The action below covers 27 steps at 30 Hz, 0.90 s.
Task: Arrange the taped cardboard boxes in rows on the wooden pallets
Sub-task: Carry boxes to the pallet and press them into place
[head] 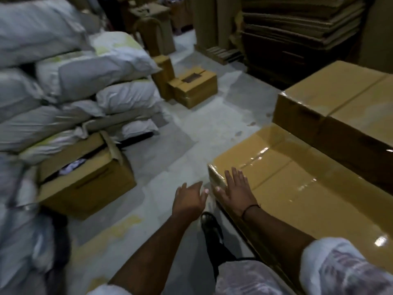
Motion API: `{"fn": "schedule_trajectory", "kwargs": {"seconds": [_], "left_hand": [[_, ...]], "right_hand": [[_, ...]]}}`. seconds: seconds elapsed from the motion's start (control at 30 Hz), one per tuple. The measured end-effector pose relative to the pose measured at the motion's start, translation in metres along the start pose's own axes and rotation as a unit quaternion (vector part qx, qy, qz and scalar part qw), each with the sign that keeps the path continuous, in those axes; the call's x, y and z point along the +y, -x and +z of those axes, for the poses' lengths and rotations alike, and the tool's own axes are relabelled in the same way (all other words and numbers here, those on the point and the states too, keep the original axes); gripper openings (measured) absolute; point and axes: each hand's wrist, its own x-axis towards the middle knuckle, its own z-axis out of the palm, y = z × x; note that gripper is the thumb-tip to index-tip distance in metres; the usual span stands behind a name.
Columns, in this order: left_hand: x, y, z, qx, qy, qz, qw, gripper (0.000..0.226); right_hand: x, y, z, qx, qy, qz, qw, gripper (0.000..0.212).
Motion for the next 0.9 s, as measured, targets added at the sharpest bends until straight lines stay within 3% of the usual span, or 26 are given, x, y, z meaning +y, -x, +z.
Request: {"fn": "schedule_trajectory", "kwargs": {"seconds": [0.17, 0.43, 0.7, 0.83, 0.9], "left_hand": [[-0.079, -0.094, -0.055, 0.027, -0.047, -0.046, 0.997, 0.063], [-0.144, -0.278, -0.156, 0.018, -0.091, -0.036, 0.995, 0.067], [-0.191, -0.44, -0.2, 0.007, -0.091, -0.02, 0.996, 0.065], [-0.22, -0.532, -0.203, -0.015, -0.065, -0.012, 0.998, 0.088], [-0.237, -0.584, -0.205, -0.032, -0.062, -0.005, 0.998, 0.082]], "right_hand": [[-0.053, -0.13, 0.015, -0.007, 0.017, -0.053, 0.998, 0.084], [-0.111, -0.353, -0.032, -0.011, 0.049, -0.085, 0.995, 0.089], [-0.118, -0.52, -0.067, -0.009, 0.016, -0.002, 1.0, 0.087], [-0.107, -0.6, -0.06, -0.018, -0.015, 0.034, 0.999, 0.084], [-0.108, -0.645, -0.055, -0.01, -0.032, 0.037, 0.999, 0.08]]}}
